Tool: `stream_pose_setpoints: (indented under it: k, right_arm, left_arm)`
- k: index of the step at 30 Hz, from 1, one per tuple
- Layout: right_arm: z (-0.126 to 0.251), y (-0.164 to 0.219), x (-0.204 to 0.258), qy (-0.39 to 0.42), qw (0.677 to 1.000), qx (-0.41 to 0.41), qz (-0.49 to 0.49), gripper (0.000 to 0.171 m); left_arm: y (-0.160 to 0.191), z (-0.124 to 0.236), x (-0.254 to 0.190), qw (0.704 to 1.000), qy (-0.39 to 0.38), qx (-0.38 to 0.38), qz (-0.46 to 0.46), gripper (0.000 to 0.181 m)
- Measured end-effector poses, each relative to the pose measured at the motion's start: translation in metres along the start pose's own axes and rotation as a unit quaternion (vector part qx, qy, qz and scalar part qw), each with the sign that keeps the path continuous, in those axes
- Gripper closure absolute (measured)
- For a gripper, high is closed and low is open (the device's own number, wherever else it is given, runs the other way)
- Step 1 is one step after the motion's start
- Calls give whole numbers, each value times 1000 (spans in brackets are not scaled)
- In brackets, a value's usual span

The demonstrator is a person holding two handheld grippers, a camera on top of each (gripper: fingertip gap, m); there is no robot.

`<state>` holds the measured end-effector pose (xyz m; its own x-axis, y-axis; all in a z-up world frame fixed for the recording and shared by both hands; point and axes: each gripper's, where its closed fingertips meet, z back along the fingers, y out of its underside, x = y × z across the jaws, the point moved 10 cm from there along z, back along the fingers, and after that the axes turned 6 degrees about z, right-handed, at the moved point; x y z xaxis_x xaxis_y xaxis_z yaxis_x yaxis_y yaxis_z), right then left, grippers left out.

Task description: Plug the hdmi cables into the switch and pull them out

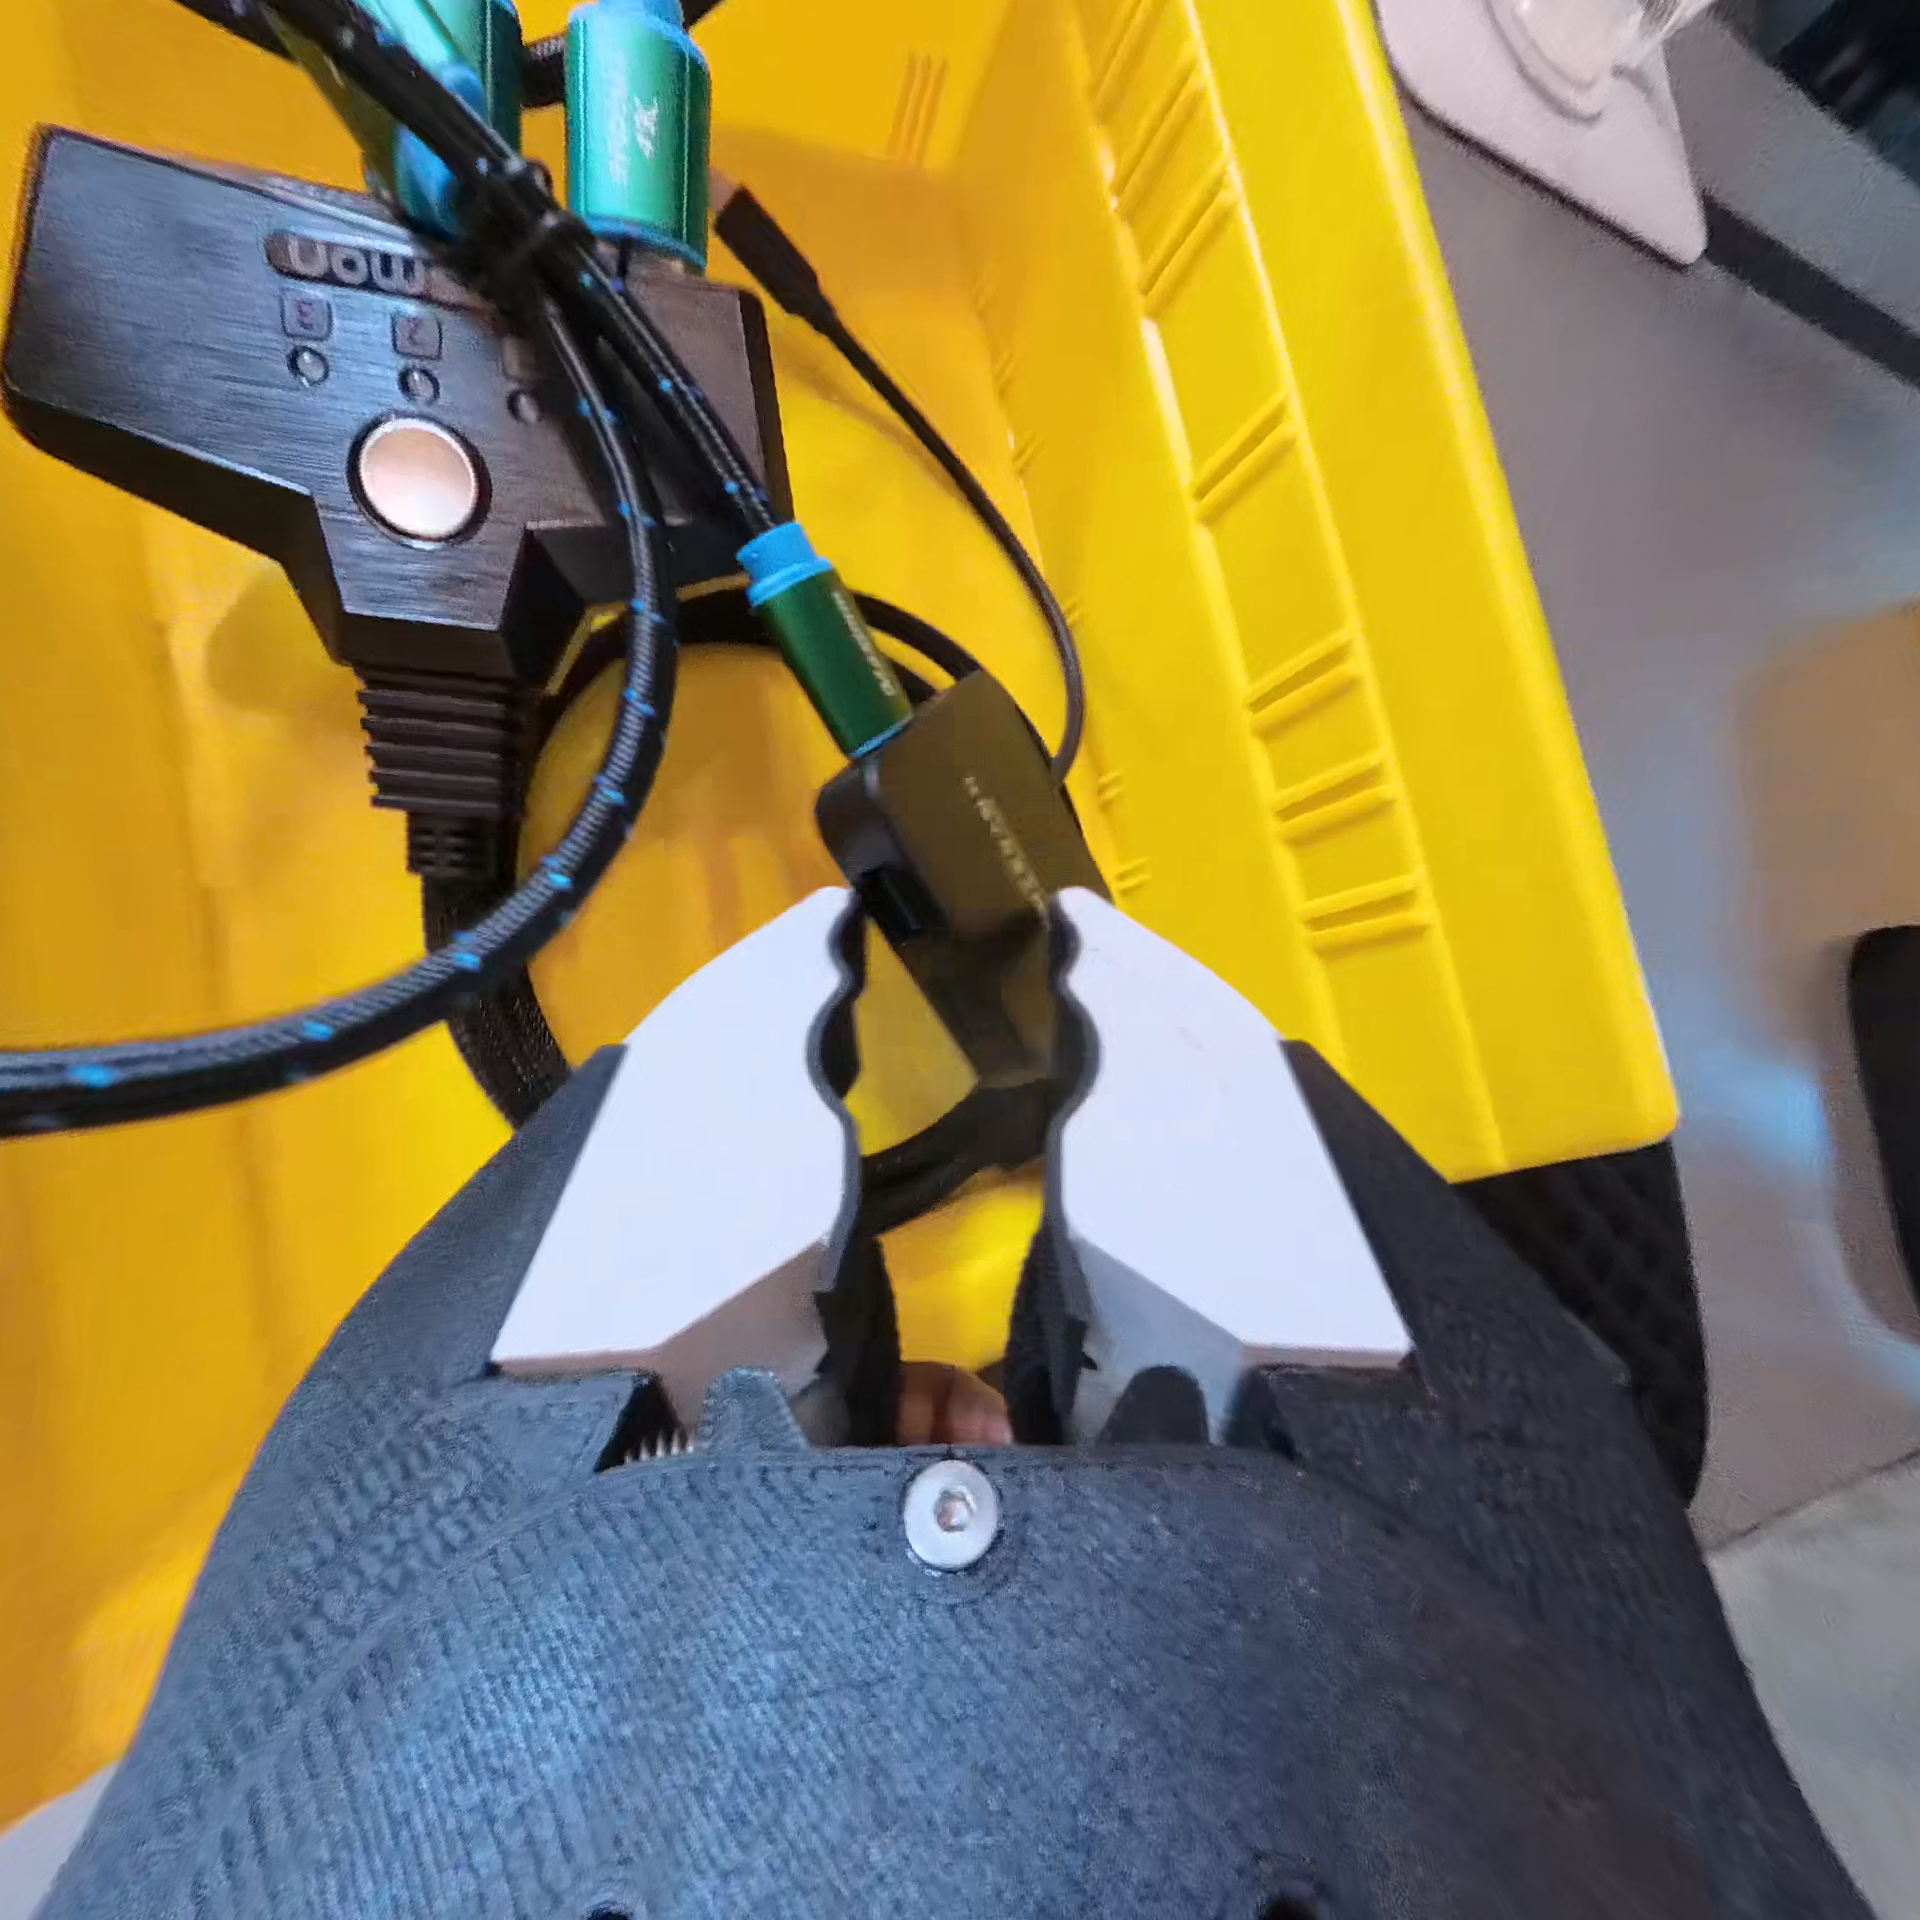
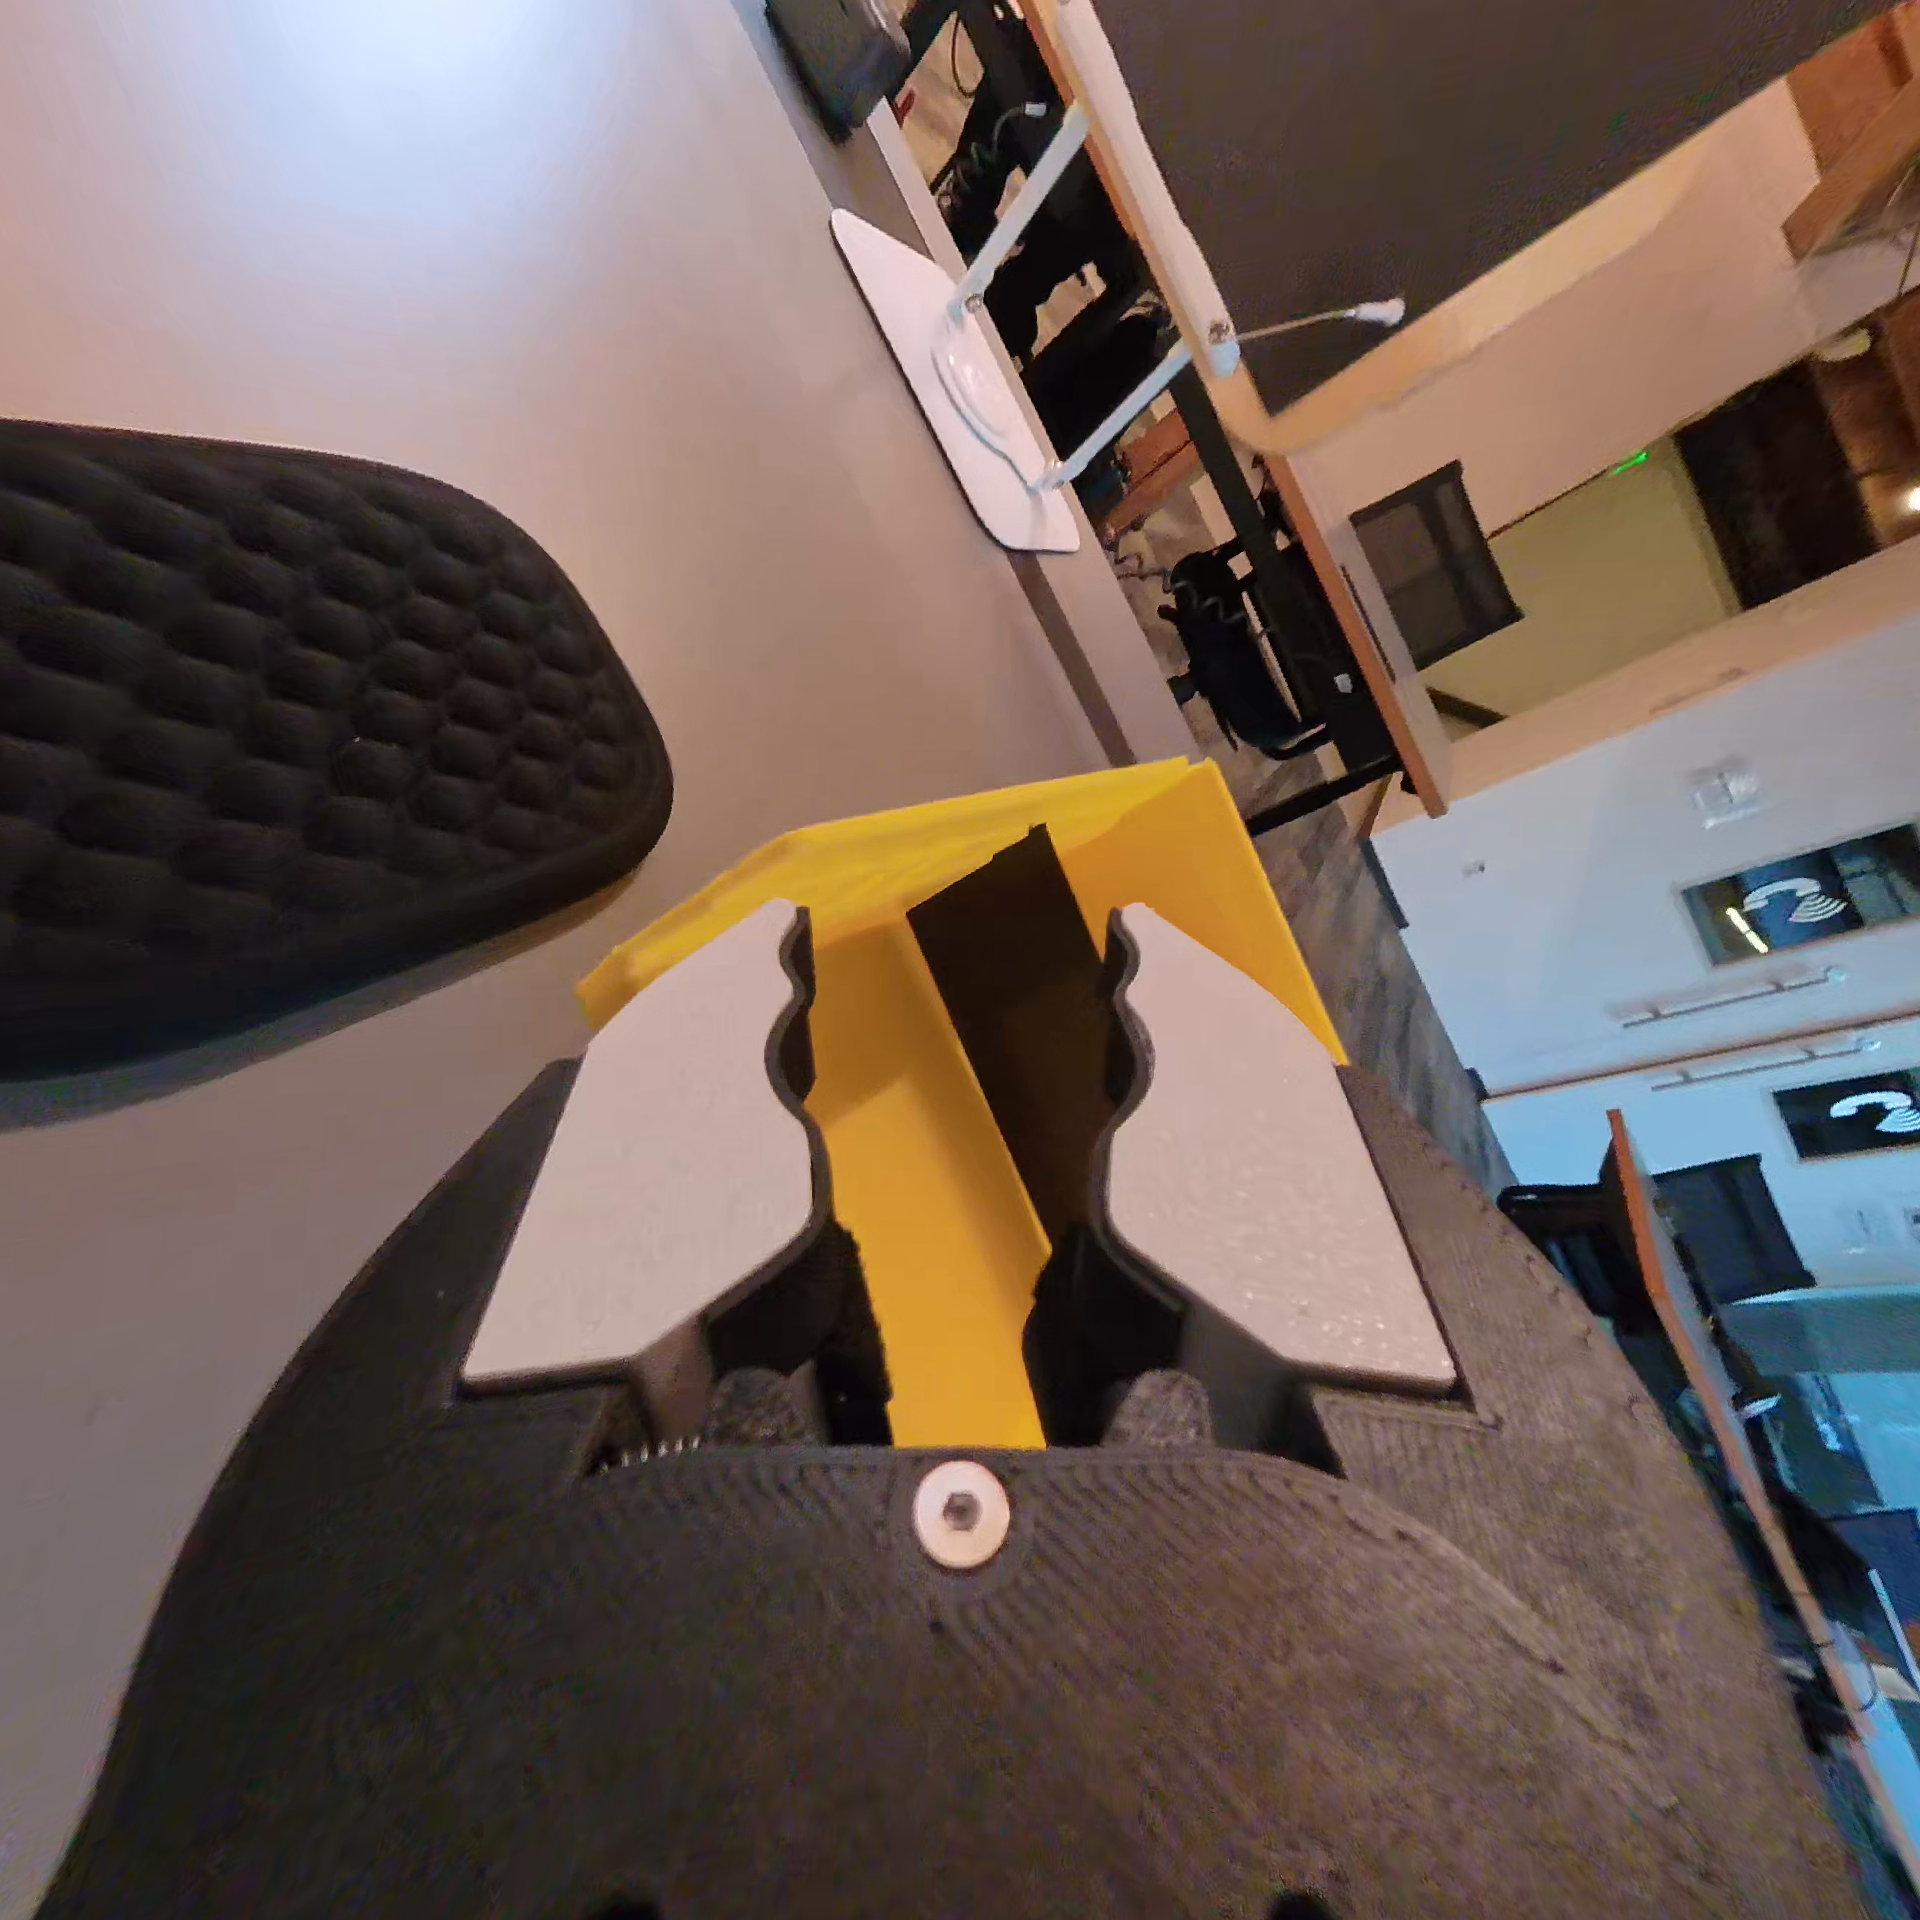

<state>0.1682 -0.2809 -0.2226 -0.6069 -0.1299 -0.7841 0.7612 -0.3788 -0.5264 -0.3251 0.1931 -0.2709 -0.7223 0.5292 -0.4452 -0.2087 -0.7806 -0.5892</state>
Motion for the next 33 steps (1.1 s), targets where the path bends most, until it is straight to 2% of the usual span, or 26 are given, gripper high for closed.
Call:
stream_pose_setpoints:
  k: [3,6,9,12,15,19,22,25,27,28,31,33]
  right_arm:
    - [-7,-4,-2,3,1000,-2,19,118]
    - [-14,-5,-3,1,999,11,34,119]
    - [-15,-7,-5,8,998,30,49,120]
    - [-14,-14,-6,19,999,9,45,122]
    - [-19,-25,-6,31,999,-26,32,125]
    - [-41,-52,2,11,990,-131,-47,129]
    - [-66,-90,20,-58,961,-257,-89,132]
    - [-93,-128,38,-118,934,-326,-87,132]
    - [-114,-157,49,-172,901,-370,-150,134]
    - [-125,-173,55,-214,872,-392,-203,134]
    - [-152,-211,69,-333,746,-444,-368,134]
    - [-171,-226,68,-393,642,-458,-472,132]
  left_arm:
    - [-3,-3,-4,997,52,-51,24,157]
    - [-1,0,-12,986,73,-152,-5,165]
    - [-3,18,-32,954,68,-273,-105,167]
    - [-10,40,-47,929,38,-336,-148,168]
    - [-14,60,-63,890,35,-408,-200,168]
    - [-15,76,-84,843,-4,-464,-273,168]
    - [-14,78,-98,826,-27,-459,-327,168]
    - [-11,79,-113,794,-43,-459,-396,168]
    - [-7,83,-129,761,-39,-473,-443,168]
    - [-5,85,-139,738,-39,-481,-472,168]
    - [6,87,-175,650,-43,-500,-570,168]
    - [16,81,-200,596,-24,-509,-620,168]
